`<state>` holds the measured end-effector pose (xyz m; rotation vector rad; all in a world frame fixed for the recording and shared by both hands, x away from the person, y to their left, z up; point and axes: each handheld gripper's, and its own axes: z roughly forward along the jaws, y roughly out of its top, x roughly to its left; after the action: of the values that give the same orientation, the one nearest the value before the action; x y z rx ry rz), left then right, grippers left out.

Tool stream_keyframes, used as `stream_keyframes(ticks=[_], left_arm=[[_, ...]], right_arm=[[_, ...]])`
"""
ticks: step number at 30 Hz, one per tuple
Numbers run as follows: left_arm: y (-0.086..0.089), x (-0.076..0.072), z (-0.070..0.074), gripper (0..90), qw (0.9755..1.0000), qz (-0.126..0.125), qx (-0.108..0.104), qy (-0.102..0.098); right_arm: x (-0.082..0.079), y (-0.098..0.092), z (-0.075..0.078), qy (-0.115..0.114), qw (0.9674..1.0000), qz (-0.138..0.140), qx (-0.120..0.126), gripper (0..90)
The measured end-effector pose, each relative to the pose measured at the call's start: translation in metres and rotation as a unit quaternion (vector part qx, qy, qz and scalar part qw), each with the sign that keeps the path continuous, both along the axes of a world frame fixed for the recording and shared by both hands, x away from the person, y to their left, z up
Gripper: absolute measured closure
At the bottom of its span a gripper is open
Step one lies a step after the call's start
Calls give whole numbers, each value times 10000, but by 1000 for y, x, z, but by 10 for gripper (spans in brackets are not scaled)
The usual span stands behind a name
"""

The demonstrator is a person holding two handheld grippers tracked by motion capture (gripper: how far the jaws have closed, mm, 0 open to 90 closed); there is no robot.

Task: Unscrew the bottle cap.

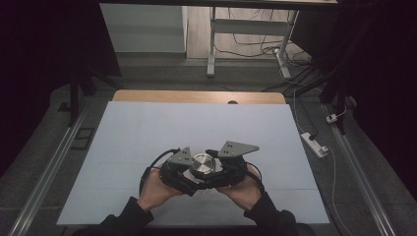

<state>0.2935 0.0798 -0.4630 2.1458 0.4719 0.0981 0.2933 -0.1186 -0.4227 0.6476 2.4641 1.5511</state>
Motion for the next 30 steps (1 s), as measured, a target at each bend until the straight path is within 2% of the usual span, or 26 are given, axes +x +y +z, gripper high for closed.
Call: stream_keyframes(ticks=[2,5,7,9,11,17,24,25,27,28,30], left_arm=[[0,0,0,151,10000,-70,13,8],[1,0,0,151,9994,-341,-31,29],[2,0,1,151,9986,-512,-98,57],[3,1,2,151,9968,-788,-95,55],[3,1,2,151,9956,-925,-127,79],[4,1,1,151,9914,-1297,-143,74],[5,-1,2,151,9866,-1619,-191,24],[5,-1,2,151,9865,-1624,-188,6],[4,-2,2,151,9893,-1452,-169,3],[4,-1,2,151,9912,-1314,-154,16],[5,1,1,151,9948,-1015,-113,19]], right_arm=[[1,-1,1,-1,9999,91,-65,198],[4,-4,3,37,9989,454,-128,199],[7,-7,3,121,9971,755,-64,199],[10,-10,4,151,9942,1066,17,199],[12,-13,4,207,9914,1291,94,199],[13,-13,4,213,9858,1665,90,199],[11,-14,6,174,9780,2074,112,199],[11,-14,6,173,9773,2107,118,198],[11,-15,6,156,9776,2098,74,194],[11,-14,6,133,9795,2008,39,185],[10,-15,8,26,9868,1621,9,130]])
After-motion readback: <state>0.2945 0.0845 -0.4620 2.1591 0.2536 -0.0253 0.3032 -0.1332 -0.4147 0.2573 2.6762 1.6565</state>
